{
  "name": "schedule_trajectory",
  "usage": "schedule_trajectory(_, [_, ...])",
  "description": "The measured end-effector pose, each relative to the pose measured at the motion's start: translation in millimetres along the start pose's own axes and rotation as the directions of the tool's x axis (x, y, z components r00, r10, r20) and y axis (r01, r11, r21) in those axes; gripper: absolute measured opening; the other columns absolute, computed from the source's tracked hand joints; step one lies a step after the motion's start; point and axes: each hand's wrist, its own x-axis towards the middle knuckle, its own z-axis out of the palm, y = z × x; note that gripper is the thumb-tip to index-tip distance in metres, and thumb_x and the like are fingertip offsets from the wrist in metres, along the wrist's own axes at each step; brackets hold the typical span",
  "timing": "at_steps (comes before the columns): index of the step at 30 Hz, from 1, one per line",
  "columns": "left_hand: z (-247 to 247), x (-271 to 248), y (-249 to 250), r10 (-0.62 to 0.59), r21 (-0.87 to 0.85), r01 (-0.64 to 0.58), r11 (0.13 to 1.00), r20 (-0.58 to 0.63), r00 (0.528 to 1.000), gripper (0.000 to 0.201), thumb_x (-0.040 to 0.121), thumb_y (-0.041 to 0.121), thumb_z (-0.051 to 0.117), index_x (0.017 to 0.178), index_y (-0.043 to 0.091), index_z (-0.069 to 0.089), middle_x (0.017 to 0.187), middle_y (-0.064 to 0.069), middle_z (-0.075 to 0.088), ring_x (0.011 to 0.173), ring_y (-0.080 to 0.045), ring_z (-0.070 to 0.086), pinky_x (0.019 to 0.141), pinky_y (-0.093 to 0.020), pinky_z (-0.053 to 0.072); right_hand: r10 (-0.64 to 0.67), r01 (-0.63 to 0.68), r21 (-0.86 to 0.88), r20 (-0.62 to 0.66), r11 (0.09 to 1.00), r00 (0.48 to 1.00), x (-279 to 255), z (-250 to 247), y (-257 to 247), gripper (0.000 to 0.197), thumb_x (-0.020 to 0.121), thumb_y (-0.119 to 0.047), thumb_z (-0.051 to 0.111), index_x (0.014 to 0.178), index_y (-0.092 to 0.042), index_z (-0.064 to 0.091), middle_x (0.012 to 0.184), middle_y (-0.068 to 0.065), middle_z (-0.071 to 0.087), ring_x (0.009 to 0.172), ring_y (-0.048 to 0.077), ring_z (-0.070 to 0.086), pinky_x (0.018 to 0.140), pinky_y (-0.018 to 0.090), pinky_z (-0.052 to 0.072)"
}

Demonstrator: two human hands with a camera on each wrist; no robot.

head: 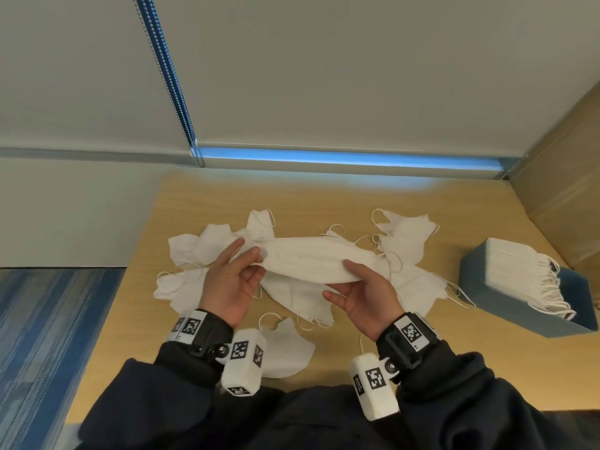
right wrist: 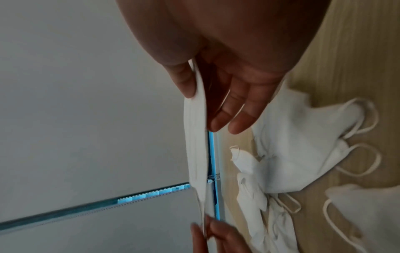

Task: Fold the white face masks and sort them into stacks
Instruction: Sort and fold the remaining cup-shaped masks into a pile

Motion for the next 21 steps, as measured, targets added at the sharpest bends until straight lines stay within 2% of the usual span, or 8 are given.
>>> schedule_trajectory(3, [-15.3, -1.0, 5.6, -0.043, 0.034, 0.041, 0.999, 0.055, 0.998, 0.032, 0.09, -0.001, 0.065, 0.12, 0.007, 0.063, 0.088, -0.006, 0.069, 0.074, -0.014, 0.069, 0.069, -0.027, 0.062, -0.002, 0.002, -0.002, -0.061, 1.0, 0.998, -5.4, -23.0, -7.9, 0.021, 0.097, -0.012, 0.059, 0.117, -0.009, 0.063, 0.109, 0.017, 0.071, 0.082, 0.03, 0.072, 0.061, 0.038, 0.06])
schedule_trajectory(6, [-22.1, -8.8, -0.6, -0.157, -0.042, 0.163, 0.986, 0.121, 0.98, 0.026, 0.089, 0.003, 0.062, 0.114, 0.012, 0.061, 0.078, -0.003, 0.059, 0.069, -0.015, 0.063, 0.073, -0.031, 0.061, 0.0, -0.003, -0.026, -0.105, 1.0, 0.995, -11.5, -50.3, -15.3, 0.021, 0.098, -0.016, 0.059, 0.118, -0.012, 0.064, 0.106, 0.014, 0.074, 0.082, 0.029, 0.073, 0.061, 0.037, 0.061])
schedule_trajectory(8, [-23.6, -15.2, -9.8, -0.231, -0.062, 0.243, 0.968, 0.161, 0.96, 0.029, 0.088, 0.005, 0.06, 0.115, 0.016, 0.056, 0.069, 0.001, 0.05, 0.06, -0.012, 0.054, 0.071, -0.03, 0.054, -0.003, 0.002, -0.006, -0.16, 1.0, 0.987, -16.9, -72.2, -24.7, 0.012, 0.099, -0.021, 0.056, 0.105, -0.015, 0.065, 0.095, 0.011, 0.074, 0.075, 0.025, 0.073, 0.063, 0.037, 0.06])
schedule_trajectory(11, [-25.3, -24.9, -29.2, -0.338, 0.049, 0.334, 0.941, 0.178, 0.924, 0.033, 0.087, -0.001, 0.052, 0.116, 0.017, 0.051, 0.061, 0.004, 0.03, 0.05, -0.01, 0.039, 0.065, -0.028, 0.045, -0.005, 0.021, 0.061, -0.254, 0.998, 0.967, -26.6, -114.7, -47.5, 0.027, 0.098, -0.019, 0.051, 0.072, -0.015, 0.055, 0.077, 0.008, 0.072, 0.06, 0.021, 0.069, 0.057, 0.033, 0.06])
schedule_trajectory(14, [-31.7, -35.5, -60.6, -0.484, 0.254, 0.444, 0.859, 0.126, 0.866, 0.031, 0.084, -0.007, 0.05, 0.105, 0.016, 0.054, 0.057, 0.004, 0.028, 0.044, -0.01, 0.034, 0.053, -0.026, 0.045, 0.066, -0.032, 0.122, -0.286, 0.992, 0.956, -40.8, -163.3, -74.5, 0.033, 0.08, -0.016, 0.05, 0.052, -0.021, 0.034, 0.049, -0.002, 0.031, 0.04, 0.015, 0.032, 0.04, 0.025, 0.036])
schedule_trajectory(17, [-42.8, -39.7, -90.0, -0.579, 0.482, 0.5, 0.72, 0.02, 0.815, 0.029, 0.084, -0.009, 0.054, 0.101, 0.014, 0.058, 0.062, 0.001, 0.034, 0.047, -0.011, 0.039, 0.056, -0.028, 0.044, 0.106, -0.136, -0.065, -0.34, 0.989, 0.934, -48.7, -207.4, -84.2, 0.037, 0.088, -0.019, 0.045, 0.053, -0.021, 0.034, 0.049, -0.004, 0.02, 0.04, 0.013, 0.015, 0.044, 0.025, 0.024])
schedule_trajectory(19, [-48.0, -38.7, -97.1, -0.581, 0.632, 0.464, 0.621, -0.027, 0.813, 0.025, 0.089, -0.008, 0.056, 0.093, 0.016, 0.057, 0.065, 0.001, 0.042, 0.051, -0.013, 0.046, 0.062, -0.031, 0.05, 0.085, -0.21, -0.308, -0.374, 0.928, 0.923, -50.6, -227.6, -77.8, 0.033, 0.092, -0.018, 0.049, 0.06, -0.018, 0.043, 0.053, -0.001, 0.026, 0.041, 0.015, 0.026, 0.05, 0.028, 0.032])
schedule_trajectory(21, [-50.6, -35.3, -91.3, -0.564, 0.699, 0.425, 0.575, -0.038, 0.825, 0.027, 0.091, -0.006, 0.058, 0.083, 0.019, 0.055, 0.064, 0.002, 0.045, 0.054, -0.013, 0.049, 0.066, -0.034, 0.054, 0.07, -0.262, -0.55, -0.345, 0.793, 0.936, -52.1, -235.2, -66.6, 0.026, 0.094, -0.014, 0.056, 0.069, -0.011, 0.057, 0.057, 0.006, 0.041, 0.047, 0.02, 0.044, 0.057, 0.032, 0.044])
